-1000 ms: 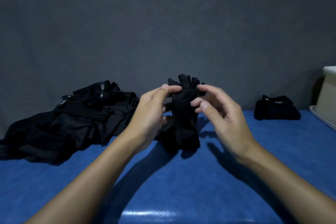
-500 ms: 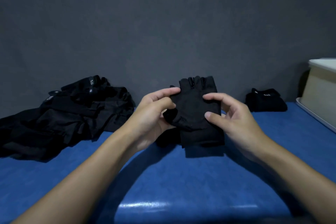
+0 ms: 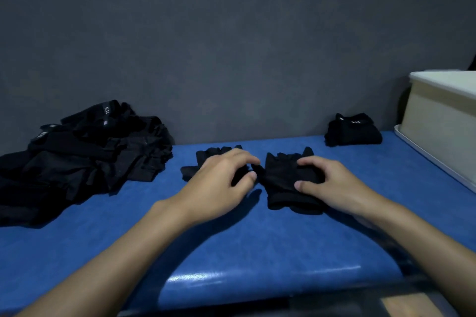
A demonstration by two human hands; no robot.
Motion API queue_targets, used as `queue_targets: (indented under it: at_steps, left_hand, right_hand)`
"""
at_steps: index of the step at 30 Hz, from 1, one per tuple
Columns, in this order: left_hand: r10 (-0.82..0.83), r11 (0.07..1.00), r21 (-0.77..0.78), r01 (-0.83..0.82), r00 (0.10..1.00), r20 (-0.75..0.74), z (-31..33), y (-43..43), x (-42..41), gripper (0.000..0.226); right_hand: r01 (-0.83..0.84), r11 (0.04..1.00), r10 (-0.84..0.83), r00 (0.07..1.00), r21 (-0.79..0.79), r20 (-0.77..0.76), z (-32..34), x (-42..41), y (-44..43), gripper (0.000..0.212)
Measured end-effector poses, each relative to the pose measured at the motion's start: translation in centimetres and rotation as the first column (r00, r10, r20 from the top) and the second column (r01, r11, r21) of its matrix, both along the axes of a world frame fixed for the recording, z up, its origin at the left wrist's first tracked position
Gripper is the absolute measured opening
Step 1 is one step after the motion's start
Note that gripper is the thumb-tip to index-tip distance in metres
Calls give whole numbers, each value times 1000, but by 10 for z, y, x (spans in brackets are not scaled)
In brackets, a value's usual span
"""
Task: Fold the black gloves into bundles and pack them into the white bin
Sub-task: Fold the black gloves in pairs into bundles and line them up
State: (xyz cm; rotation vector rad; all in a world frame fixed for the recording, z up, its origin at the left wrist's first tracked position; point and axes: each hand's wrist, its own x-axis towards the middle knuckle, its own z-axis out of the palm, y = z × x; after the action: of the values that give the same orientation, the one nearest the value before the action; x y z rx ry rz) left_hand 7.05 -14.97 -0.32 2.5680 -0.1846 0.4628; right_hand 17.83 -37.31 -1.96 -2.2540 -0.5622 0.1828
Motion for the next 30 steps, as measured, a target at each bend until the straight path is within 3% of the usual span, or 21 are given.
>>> queue_targets:
  at_steps: [3, 6, 9, 12, 15, 18, 21, 27, 30]
  left_hand:
    - [-4, 992, 124, 5, 1000, -7, 0, -3, 0, 37]
    - [26, 974, 225, -21, 999, -19, -5, -2, 3, 44]
    - [13, 956, 293, -3, 999, -33, -7, -4, 9, 45]
    - [-40, 941, 336, 37, 999, 1, -7, -10, 17, 46]
    - [-44, 923, 381, 46, 999, -15, -7, -16, 23, 48]
    - [7, 888, 458, 34, 996, -88, -9, -19, 25, 60]
    - [41, 859, 512, 27, 992, -120, -13, -17, 25, 72]
    - [58, 835, 550, 17, 991, -118, -14, -15, 27, 84]
    - [48, 868, 496, 16, 992, -116, -14, -12, 27, 80]
  right_hand:
    - [-30, 998, 33, 998, 63, -47, -3, 3, 4, 69]
    - [-74, 997, 75, 995, 19, -67, -7, 5, 6, 69]
    - [-69, 994, 77, 993, -88, 95, -4, 6, 8, 58]
    - [-77, 997, 81, 954, -24, 288, 3, 5, 4, 44]
    - [-203, 978, 209, 955, -47, 212, 3, 6, -2, 50]
    - [-242, 931, 303, 930, -274, 206, -2, 9, -8, 63]
    - [-253, 882, 351, 915, -397, 198, -4, 16, -11, 76]
    - [-252, 883, 346, 919, -395, 188, -3, 19, -11, 87]
    - [-245, 900, 339, 913, -361, 226, -2, 15, -10, 75]
